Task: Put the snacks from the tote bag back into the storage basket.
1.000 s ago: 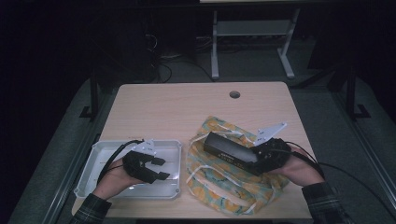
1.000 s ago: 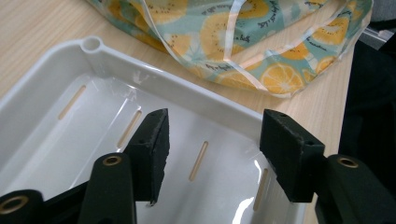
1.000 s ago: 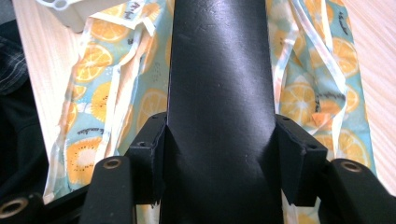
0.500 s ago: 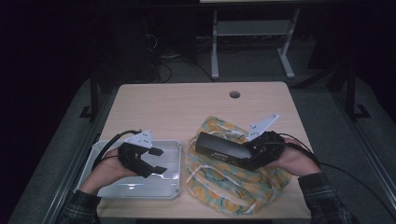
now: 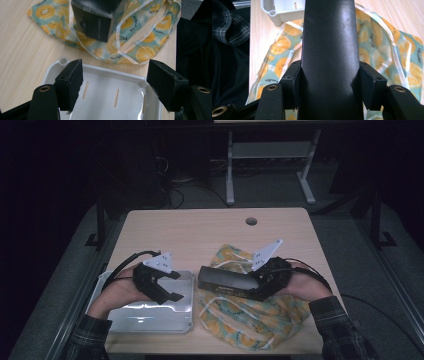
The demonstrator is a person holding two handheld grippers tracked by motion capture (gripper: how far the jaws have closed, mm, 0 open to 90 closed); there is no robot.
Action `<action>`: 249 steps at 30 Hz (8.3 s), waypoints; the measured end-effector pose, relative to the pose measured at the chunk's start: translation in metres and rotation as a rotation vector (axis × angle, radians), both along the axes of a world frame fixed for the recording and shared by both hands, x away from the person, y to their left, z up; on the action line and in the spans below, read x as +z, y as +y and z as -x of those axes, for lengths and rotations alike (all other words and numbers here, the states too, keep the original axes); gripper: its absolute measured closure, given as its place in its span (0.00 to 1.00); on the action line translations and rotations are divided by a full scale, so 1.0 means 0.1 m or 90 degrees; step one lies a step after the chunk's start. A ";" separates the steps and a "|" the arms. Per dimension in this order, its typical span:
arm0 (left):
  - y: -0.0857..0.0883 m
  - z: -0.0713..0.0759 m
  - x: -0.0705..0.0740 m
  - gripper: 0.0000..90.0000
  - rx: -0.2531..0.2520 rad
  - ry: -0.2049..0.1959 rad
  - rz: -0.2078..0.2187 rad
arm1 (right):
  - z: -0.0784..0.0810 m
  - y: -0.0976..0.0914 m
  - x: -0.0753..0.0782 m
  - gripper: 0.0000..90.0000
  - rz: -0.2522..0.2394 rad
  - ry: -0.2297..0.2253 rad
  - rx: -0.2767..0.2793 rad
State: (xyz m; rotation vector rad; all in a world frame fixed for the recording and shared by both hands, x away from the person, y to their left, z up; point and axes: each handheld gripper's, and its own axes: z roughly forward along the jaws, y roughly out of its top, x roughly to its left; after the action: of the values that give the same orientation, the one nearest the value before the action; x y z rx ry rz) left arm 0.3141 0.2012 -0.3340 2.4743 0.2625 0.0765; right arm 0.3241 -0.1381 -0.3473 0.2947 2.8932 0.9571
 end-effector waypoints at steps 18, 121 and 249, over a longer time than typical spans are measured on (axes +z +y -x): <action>-0.34 -0.03 0.21 0.28 -0.065 -0.038 -0.033 | -0.04 0.36 0.02 0.47 0.031 -0.006 0.084; 0.44 -0.13 0.25 0.48 -0.056 -0.024 -0.181 | 0.40 -0.33 -0.37 0.20 -0.071 -0.012 -0.138; 0.90 0.15 -0.16 0.19 0.236 -0.019 -0.019 | 0.38 -0.51 -0.44 0.18 -0.067 -0.015 -0.201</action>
State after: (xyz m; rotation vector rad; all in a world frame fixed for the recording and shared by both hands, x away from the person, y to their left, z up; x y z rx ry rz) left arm 0.2996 0.2913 -0.3496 2.4219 0.7074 0.2738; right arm 0.2862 -0.1893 -0.3917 0.7155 2.6664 1.0453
